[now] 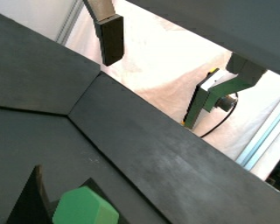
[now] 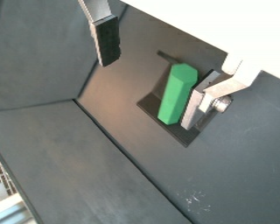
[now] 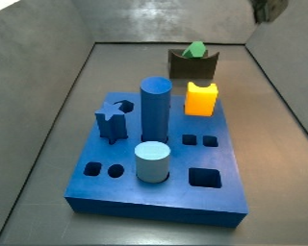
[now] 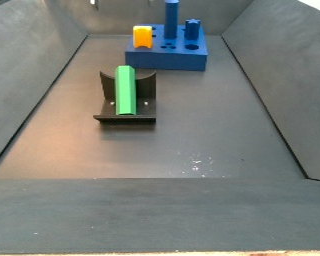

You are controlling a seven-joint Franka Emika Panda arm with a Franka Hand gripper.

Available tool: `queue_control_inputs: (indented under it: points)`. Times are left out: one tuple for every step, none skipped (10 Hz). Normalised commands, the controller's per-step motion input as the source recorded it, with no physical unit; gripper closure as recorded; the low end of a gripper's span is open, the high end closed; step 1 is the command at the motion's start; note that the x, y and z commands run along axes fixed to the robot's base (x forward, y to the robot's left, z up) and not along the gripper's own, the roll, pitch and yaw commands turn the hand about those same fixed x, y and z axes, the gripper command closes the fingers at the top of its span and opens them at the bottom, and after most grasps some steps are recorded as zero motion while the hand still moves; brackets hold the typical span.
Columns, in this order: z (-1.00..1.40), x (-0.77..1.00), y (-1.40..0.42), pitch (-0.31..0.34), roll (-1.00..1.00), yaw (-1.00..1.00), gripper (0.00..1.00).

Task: Pick up the hexagon object. Move up. Place the hexagon object on the fixture. Regrasp the hexagon object. Move to above the board. Insert the hexagon object.
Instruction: Regrasp the hexagon object.

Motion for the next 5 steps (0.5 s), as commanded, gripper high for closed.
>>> queue_control_inputs:
  points:
    - [-1.0, 0.05, 0.06, 0.054, 0.23, 0.24, 0.0]
    - [-1.0, 0.07, 0.05, 0.023, 0.2, 0.23, 0.0]
    - [-1.0, 0.08, 0.05, -0.014, 0.16, 0.2, 0.0]
    - [-1.0, 0.09, 0.04, -0.045, 0.15, 0.17, 0.0]
    - [-1.0, 0.1, 0.04, -0.063, 0.14, 0.15, 0.0]
